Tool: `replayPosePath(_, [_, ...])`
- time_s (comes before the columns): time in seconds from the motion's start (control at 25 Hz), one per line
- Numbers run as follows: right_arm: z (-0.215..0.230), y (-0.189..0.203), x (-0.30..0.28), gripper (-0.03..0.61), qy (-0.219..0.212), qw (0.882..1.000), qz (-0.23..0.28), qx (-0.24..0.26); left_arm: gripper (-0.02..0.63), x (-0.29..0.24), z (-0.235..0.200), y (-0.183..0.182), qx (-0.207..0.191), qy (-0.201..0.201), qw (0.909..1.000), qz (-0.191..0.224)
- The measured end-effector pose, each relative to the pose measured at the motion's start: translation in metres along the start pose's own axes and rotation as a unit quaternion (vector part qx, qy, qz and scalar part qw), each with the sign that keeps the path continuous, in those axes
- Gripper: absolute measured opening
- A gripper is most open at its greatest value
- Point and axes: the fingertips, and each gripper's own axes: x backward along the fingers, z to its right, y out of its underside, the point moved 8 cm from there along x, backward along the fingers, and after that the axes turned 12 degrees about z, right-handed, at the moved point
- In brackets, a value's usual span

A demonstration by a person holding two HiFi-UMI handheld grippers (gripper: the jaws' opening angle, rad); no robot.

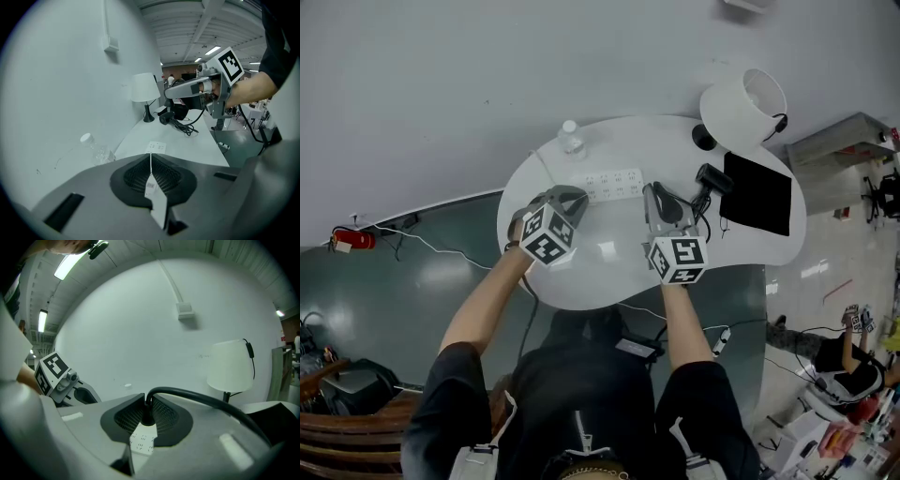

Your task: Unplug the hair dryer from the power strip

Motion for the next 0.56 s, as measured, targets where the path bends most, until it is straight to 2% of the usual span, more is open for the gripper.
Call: replayPosePath(0.56, [0.0025,-0.0008,0.0029,0.046,-0.005,1.000,-0.003,0.004,0.017,-0.0065,0.0067,0.0008,0.001,0.006,1.0000,0.000])
